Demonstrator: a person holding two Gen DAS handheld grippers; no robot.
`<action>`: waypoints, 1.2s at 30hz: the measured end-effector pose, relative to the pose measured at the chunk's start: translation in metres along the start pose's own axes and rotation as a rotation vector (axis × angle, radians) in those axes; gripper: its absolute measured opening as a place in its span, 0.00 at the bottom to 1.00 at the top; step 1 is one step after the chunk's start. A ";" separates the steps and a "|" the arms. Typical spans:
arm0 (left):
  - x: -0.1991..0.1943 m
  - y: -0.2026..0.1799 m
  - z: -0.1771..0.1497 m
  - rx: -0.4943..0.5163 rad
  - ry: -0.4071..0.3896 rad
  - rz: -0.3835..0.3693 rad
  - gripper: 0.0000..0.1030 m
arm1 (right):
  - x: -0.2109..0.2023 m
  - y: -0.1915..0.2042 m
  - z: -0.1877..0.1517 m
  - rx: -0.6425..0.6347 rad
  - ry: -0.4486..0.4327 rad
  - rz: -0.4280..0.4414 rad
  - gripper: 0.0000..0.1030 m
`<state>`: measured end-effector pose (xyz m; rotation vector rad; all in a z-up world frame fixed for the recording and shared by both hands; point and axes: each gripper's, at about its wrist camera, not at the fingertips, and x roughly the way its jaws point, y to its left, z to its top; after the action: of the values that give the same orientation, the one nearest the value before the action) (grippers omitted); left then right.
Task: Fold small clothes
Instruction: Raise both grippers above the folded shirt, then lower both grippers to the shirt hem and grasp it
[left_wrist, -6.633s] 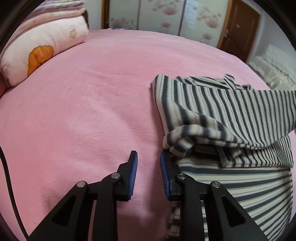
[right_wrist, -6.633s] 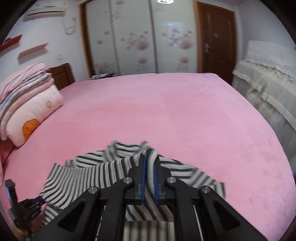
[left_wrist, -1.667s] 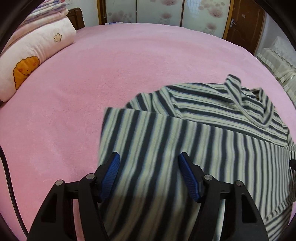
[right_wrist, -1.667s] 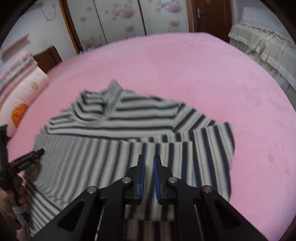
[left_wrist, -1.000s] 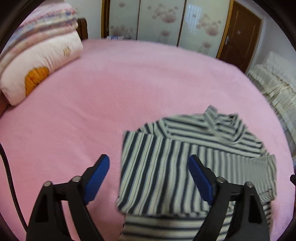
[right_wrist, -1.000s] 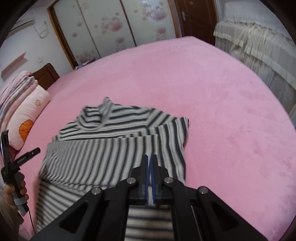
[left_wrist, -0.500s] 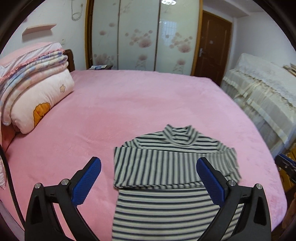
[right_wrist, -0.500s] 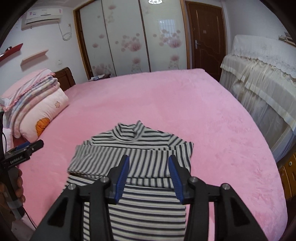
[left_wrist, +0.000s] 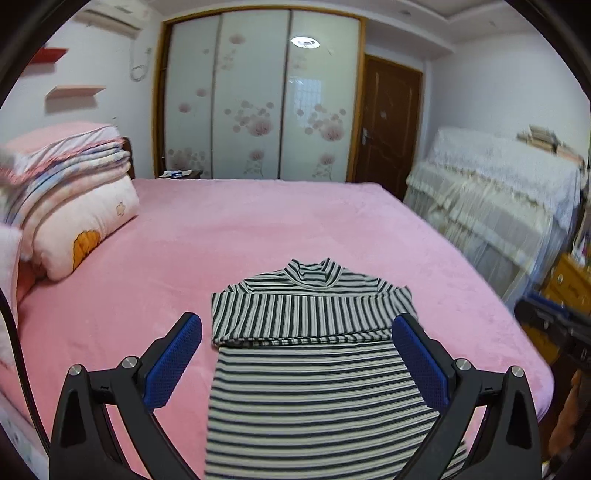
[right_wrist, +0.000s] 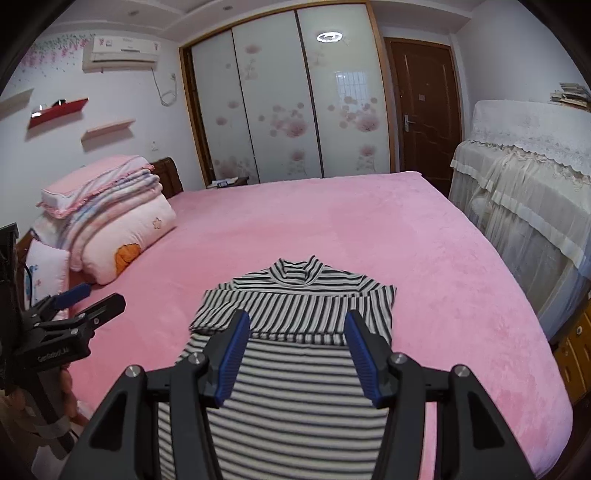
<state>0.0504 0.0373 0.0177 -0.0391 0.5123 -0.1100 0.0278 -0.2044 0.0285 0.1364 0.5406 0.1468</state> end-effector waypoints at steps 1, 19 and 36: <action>-0.007 0.002 -0.005 -0.006 -0.001 0.002 0.99 | -0.006 0.001 -0.005 -0.004 -0.011 0.000 0.52; -0.011 0.077 -0.171 -0.040 0.240 -0.047 0.99 | -0.042 -0.017 -0.169 -0.119 0.137 0.003 0.52; 0.045 0.160 -0.296 -0.086 0.574 -0.127 0.80 | 0.009 -0.091 -0.270 -0.011 0.439 0.007 0.44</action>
<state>-0.0408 0.1886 -0.2719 -0.1264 1.0888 -0.2256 -0.0955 -0.2677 -0.2208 0.0945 0.9771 0.1877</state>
